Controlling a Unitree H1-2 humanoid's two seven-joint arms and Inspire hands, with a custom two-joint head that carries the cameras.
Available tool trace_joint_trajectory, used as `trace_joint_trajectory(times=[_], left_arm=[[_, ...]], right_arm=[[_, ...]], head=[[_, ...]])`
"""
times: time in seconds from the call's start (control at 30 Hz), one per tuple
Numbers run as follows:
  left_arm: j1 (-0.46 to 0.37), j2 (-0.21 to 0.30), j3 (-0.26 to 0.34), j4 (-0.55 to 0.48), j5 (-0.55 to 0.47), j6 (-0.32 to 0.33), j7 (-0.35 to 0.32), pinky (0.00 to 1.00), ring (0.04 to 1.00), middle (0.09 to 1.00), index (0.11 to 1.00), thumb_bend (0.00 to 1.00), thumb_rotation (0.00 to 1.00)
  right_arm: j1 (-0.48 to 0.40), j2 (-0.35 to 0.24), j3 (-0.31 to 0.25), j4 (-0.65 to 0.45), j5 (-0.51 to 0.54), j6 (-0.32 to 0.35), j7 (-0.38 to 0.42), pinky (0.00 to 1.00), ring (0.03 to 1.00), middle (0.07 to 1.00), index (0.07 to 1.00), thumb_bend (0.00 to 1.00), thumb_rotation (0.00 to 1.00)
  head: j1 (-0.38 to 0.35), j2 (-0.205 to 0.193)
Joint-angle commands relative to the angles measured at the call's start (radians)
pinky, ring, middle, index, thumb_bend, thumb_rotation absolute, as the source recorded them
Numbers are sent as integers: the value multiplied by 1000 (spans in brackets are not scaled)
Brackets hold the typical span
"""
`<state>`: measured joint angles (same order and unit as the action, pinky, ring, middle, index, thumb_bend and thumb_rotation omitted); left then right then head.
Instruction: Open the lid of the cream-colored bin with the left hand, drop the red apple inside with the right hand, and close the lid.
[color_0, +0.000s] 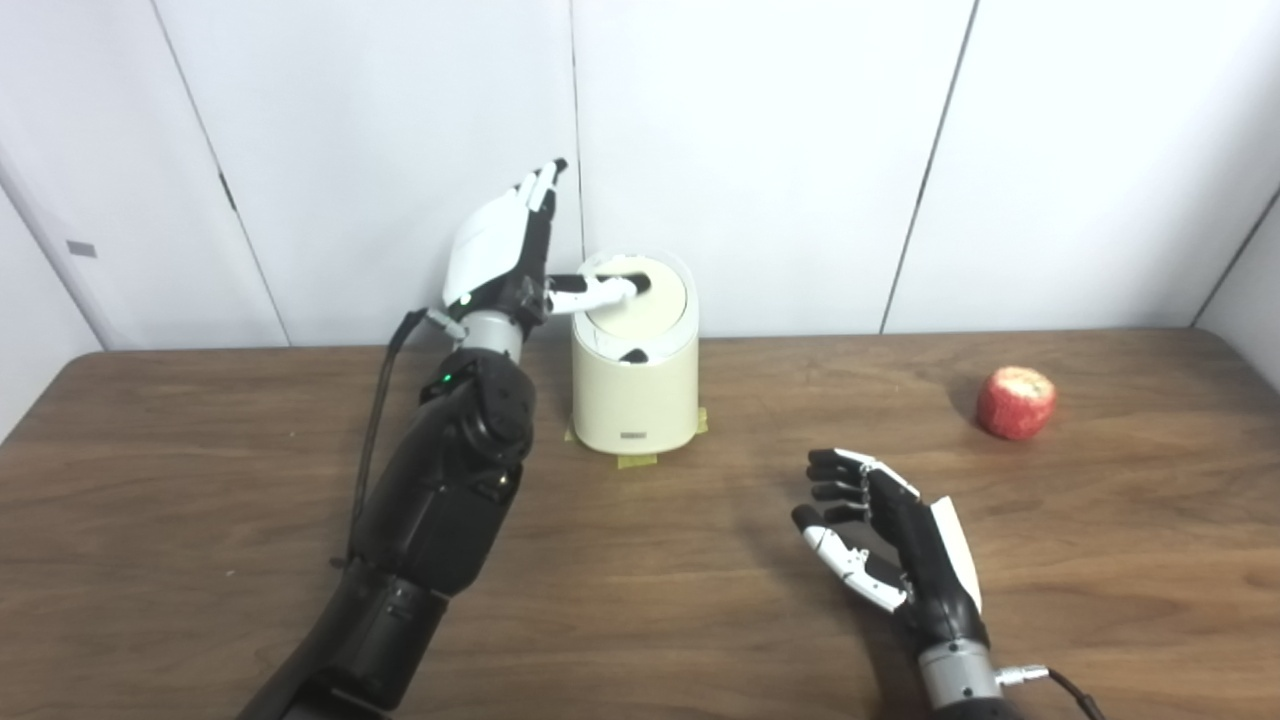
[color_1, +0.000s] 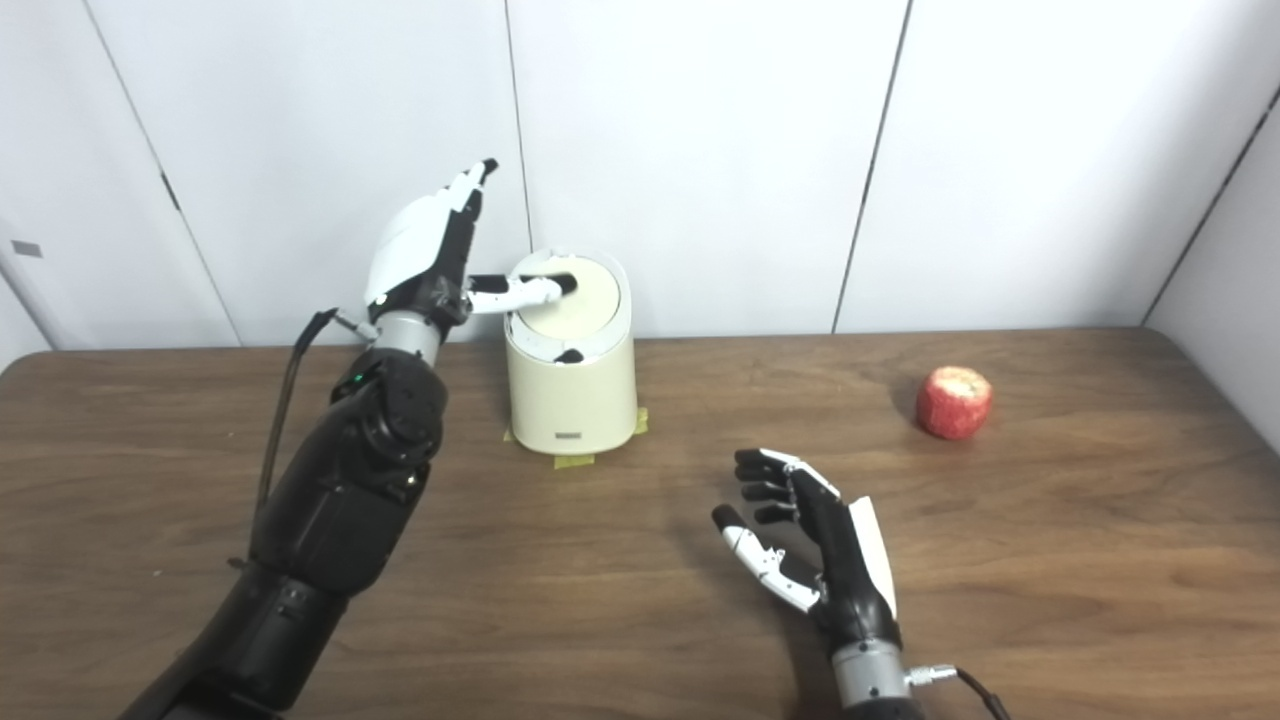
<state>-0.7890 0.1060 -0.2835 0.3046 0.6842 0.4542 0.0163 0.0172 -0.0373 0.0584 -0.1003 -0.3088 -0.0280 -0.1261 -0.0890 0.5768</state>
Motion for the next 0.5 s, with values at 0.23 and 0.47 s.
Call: trace_joint_trajectory(times=[0.23,0.47], left_arm=[[-100,-37,57,83,85,15,-47,1000,1000,1000,1000,1000,260],[-89,-42,65,102,98,15,-51,1000,1000,1000,1000,992,259]], right_arm=[[-16,7,5,-25,-18,-13,-8,598,679,707,704,235,299],[-15,10,3,-35,-13,10,-2,614,689,715,713,242,301]], head=[[-4,0],[-4,0]])
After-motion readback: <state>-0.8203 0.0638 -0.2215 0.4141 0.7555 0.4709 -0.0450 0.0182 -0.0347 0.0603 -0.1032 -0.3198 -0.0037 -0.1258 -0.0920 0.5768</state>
